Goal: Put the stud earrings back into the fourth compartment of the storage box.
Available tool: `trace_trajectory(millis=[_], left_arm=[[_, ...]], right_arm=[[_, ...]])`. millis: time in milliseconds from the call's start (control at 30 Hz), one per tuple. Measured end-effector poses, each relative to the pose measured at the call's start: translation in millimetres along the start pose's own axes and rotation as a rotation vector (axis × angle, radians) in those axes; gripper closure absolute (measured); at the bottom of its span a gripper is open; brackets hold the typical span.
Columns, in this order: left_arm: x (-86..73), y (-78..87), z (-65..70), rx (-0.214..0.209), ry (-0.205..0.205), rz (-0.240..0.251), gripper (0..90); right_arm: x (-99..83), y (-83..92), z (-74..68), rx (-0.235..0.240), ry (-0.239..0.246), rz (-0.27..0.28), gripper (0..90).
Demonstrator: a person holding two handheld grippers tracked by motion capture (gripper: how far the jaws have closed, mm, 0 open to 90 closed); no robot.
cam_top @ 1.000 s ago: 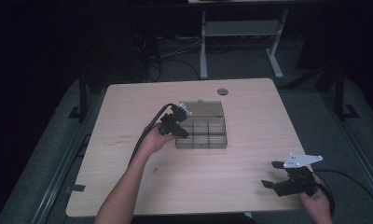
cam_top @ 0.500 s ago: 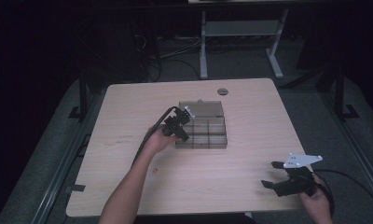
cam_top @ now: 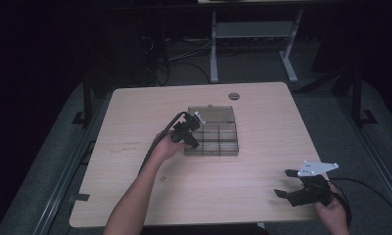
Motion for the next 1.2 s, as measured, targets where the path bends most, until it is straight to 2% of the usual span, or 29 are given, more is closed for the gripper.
trace_trajectory(millis=[200,300,533,600,867,1200], left_arm=[[4.0,10.6,2.7,0.003,-0.007,0.023,78.6],[6.6,16.6,5.1,0.004,-0.002,0.050,77.7],[5.1,34.4,7.0,0.010,-0.019,0.062,75.2],[4.4,39.6,8.6,0.016,-0.013,0.081,74.7],[-5.6,59.4,10.6,0.022,-0.021,0.096,72.3],[-26.0,72.2,10.2,0.031,-0.014,0.109,70.5]], right_arm=[[-0.2,-0.1,0.1,0.000,0.000,-0.002,14.1],[-0.2,-0.1,0.3,-0.003,-0.001,-0.001,14.1],[-0.2,0.1,0.5,-0.006,-0.002,-0.002,14.1],[-0.3,-0.2,0.8,-0.006,-0.001,-0.001,14.1],[0.0,0.2,1.1,-0.015,-0.006,-0.002,14.1],[0.6,0.2,1.2,-0.024,-0.006,-0.001,14.1]])
Point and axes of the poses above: each handheld gripper's, and its own axes: y roughly backward along the jaws, x roughly out of its top, z roughly to its right, the point moved 8 cm from there along -y, roughly forward along the jaws, and after that the axes turned 14 degrees about z, right-handed, at the moved point
